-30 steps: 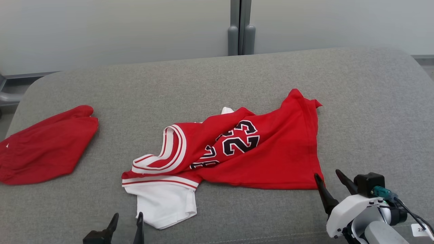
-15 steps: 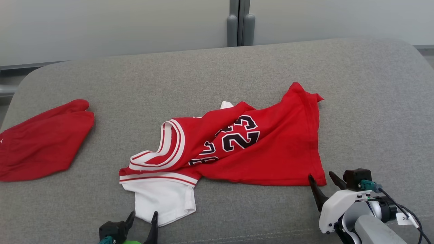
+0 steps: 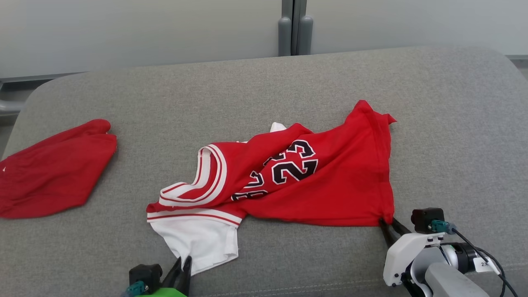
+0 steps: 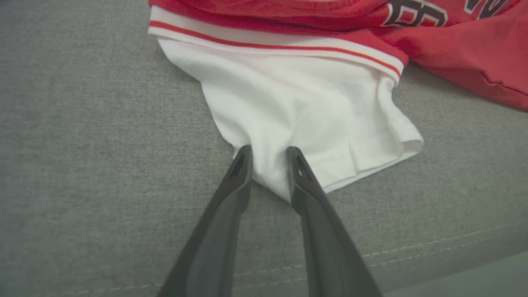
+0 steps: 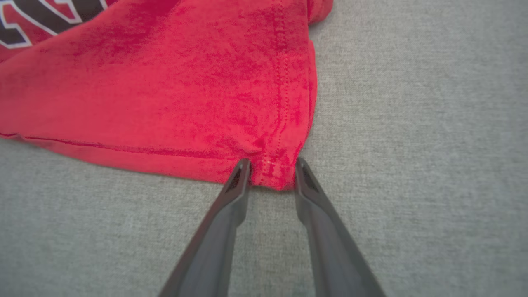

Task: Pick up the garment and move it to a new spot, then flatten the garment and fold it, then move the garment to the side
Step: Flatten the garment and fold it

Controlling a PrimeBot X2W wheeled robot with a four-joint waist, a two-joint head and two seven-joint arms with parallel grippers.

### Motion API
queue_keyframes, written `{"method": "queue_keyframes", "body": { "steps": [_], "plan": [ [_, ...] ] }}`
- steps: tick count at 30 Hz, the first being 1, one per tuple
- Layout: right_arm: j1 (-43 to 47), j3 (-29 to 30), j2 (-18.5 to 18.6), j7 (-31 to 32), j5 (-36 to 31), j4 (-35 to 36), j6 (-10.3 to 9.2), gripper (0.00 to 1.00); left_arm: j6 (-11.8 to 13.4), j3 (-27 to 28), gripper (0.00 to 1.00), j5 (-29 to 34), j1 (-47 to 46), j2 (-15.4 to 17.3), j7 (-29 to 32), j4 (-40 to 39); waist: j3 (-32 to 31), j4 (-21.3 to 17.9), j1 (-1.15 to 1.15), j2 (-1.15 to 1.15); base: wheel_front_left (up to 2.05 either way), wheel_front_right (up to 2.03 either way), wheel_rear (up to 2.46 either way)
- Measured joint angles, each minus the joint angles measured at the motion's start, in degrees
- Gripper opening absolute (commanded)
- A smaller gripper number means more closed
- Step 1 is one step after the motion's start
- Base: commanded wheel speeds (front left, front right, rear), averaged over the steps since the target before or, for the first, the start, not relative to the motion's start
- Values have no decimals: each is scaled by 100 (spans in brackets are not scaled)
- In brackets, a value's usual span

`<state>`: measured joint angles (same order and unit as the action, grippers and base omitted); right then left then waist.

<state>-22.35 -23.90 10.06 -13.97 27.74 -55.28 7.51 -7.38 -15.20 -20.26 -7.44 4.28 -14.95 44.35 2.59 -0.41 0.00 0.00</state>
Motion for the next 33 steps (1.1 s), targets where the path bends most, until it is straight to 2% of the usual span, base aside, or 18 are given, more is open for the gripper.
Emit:
{"method": "queue_keyframes", "body": {
  "steps": [10, 19, 22, 28, 33],
  "plan": [
    [-32, -111, 74, -105, 172, 168, 0, 0, -1, 192, 0, 159, 29, 168, 0, -528, -66, 55, 0, 0, 0, 0, 0],
    [116, -48, 348, -109, 444, 1255, 0, 0, 1, 424, 0, 536, 234, 291, 0, -1429, -138, 29, 0, 0, 0, 0, 0],
    [115, -131, 399, -109, 727, 1659, 0, 0, 1, 435, 0, 642, 218, 353, 0, -1807, -133, -22, 0, 0, 0, 0, 0],
    [-276, -405, 787, 2, 1133, 2341, 0, 0, 0, 323, 0, 829, -282, 814, 14, -2421, -34, -126, 0, 0, 0, 0, 0],
    [-929, -654, 985, 236, 1436, 2687, -2, 0, -1, 65, 0, 827, -1110, 1296, 358, -2777, 143, -195, 0, 0, 0, 0, 0]
  ]
}}
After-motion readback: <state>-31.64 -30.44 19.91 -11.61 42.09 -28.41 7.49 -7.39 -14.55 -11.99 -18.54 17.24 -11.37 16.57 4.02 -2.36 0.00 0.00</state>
